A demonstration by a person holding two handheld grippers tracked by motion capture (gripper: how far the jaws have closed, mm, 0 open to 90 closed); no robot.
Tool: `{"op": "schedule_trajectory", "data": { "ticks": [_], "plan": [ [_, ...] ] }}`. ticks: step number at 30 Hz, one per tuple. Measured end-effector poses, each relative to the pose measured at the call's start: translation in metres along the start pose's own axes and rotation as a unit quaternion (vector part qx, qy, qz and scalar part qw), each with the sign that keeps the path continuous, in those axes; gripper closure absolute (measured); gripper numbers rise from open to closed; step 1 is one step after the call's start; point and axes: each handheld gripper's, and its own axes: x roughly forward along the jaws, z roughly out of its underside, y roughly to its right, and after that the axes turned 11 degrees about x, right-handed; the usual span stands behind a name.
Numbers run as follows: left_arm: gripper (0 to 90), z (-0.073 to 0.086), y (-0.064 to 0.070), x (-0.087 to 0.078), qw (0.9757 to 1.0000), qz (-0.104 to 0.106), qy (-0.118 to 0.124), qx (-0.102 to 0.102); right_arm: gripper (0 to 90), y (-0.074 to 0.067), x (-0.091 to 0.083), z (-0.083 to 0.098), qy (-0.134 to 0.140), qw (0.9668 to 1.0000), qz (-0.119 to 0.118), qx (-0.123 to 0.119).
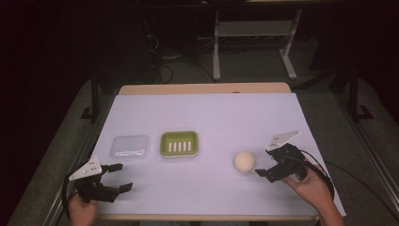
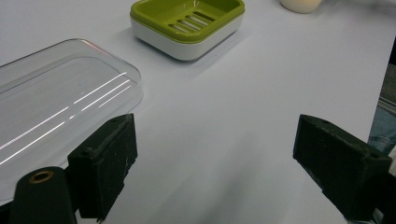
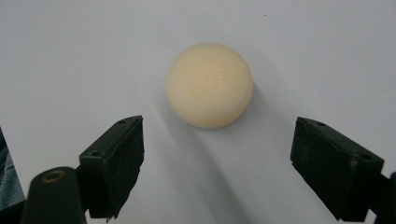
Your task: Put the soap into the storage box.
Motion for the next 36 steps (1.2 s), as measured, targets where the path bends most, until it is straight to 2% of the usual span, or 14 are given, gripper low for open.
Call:
{"op": "schedule_trajectory", "data": {
  "ticks": [12,15,30,36],
  "plan": [
    [12.9,0.000,0.001,0.000,1.0000,0.000,-0.001,0.000,16.8,0.001,0.004,-0.018,-0.013,0.9997,0.001,-0.021],
    [12.9,0.000,0.000,0.000,1.0000,0.000,-0.001,0.000,16.8,0.001,0.009,-0.023,-0.022,0.9995,-0.004,-0.021],
    [12.9,0.000,0.000,-0.001,1.0000,0.000,0.002,-0.001,16.3,-0.005,0.031,-0.050,-0.062,0.9966,-0.013,-0.052],
    [12.9,0.000,0.000,-0.001,1.0000,-0.002,0.004,-0.002,16.2,-0.005,0.040,-0.056,-0.077,0.9954,-0.018,-0.054]
  ]
}}
